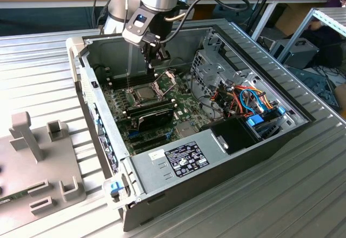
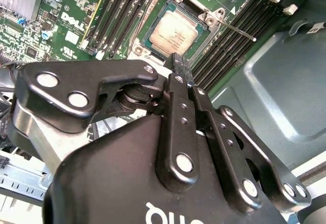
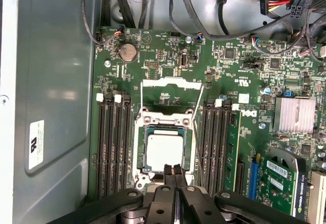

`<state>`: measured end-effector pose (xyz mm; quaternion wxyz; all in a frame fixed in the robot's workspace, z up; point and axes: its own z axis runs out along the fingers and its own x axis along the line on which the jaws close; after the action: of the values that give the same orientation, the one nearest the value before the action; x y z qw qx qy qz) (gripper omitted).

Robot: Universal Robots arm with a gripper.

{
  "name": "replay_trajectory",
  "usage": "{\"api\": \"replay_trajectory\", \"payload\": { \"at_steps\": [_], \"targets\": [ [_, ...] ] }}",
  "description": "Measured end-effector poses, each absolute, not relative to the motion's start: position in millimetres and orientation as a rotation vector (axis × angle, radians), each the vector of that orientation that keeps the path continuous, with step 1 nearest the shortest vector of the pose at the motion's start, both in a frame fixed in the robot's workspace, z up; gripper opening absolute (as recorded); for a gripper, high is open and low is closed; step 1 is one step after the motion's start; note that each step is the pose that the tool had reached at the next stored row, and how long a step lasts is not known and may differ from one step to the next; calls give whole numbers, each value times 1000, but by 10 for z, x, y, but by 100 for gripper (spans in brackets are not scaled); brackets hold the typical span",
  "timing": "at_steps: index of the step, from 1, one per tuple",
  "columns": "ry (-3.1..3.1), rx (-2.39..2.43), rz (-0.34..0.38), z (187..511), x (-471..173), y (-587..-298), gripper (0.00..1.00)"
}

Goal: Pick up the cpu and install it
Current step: 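Close the cpu cover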

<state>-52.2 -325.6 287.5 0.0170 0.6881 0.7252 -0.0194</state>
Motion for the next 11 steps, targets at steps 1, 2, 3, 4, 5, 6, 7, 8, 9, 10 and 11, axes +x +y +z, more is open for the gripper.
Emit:
{"api": "replay_trajectory", "payload": {
  "at_steps": [1,2,3,4,5,6,7,8,9,10,11],
  "targets": [
    [2254,2139,-60,2880,-522,-3256,11],
    [2254,2139,-60,2880,-522,-3256,11],
    [2254,2139,-60,2887,-522,-3256,11],
    [2254,2139,-60,2892,-522,-3256,11],
    [2254,2139,-60,2892,-522,-3256,11],
    [2254,2138,-60,2892,-521,-3256,11],
    [2254,2138,-60,2892,-518,-3257,11],
    [2254,2138,-60,2893,-516,-3257,11],
    [2254,2138,-60,2892,-513,-3257,11],
    [2254,2138,-60,2892,-510,-3257,11],
    [2254,2139,-60,2892,-509,-3256,11]
  ]
}}
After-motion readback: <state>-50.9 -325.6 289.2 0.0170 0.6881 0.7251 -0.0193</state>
